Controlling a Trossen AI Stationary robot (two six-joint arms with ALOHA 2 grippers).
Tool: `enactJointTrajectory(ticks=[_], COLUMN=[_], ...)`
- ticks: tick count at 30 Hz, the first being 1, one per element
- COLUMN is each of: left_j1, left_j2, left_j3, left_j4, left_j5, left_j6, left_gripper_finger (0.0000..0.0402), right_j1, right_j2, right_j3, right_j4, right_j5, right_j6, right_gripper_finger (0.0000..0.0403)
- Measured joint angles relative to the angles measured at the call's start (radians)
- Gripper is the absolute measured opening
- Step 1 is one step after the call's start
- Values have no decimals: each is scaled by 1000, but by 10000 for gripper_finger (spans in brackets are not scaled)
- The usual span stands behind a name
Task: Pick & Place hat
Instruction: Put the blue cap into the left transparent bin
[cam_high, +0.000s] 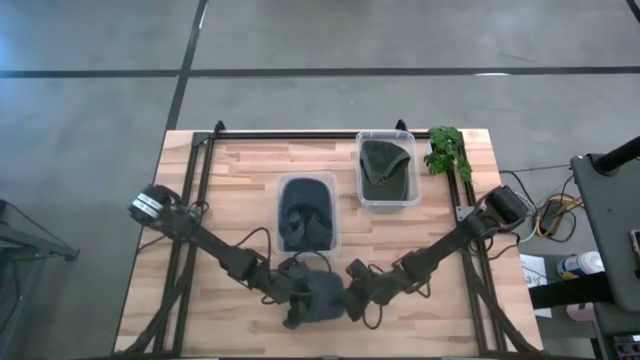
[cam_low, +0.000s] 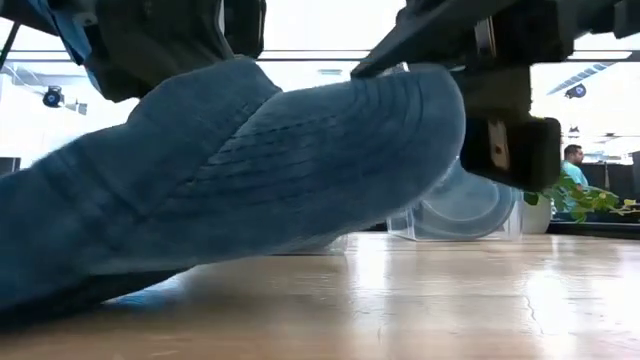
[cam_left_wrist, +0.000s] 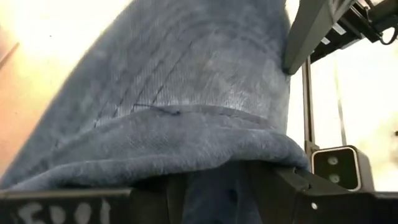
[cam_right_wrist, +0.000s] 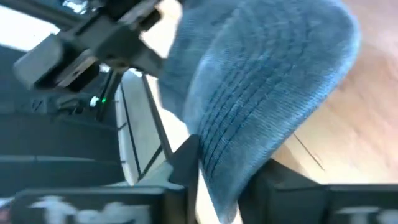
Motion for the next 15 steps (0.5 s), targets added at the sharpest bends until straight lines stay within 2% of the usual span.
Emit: enactJointTrajectory(ticks=[4, 7, 9, 12, 15], left_j1=[1, -3, -11, -26, -26], left_j2=[-53, -139, -213, -343, -486], left_j3=[12, 17, 17, 17, 17], left_j4=[-84, -184, -248, -283, -275], left_j5=[33, 85, 140, 200, 247], left_j6=[-3, -17, -40, -69, -106], left_gripper_finger=[153, 153, 153, 153, 153], right_j1=[-2, -2, -3, -1, 1], right_j2=[-44, -102, -149, -222, -261], right_j3=[1, 1, 7, 68, 199], right_j4=[5, -27, -70, -259, -576], right_j5=[-4, -10, -54, -129, -146], right_j6=[-176, -363, -502, -704, -896], right_gripper_finger=[23, 16, 15, 15, 14])
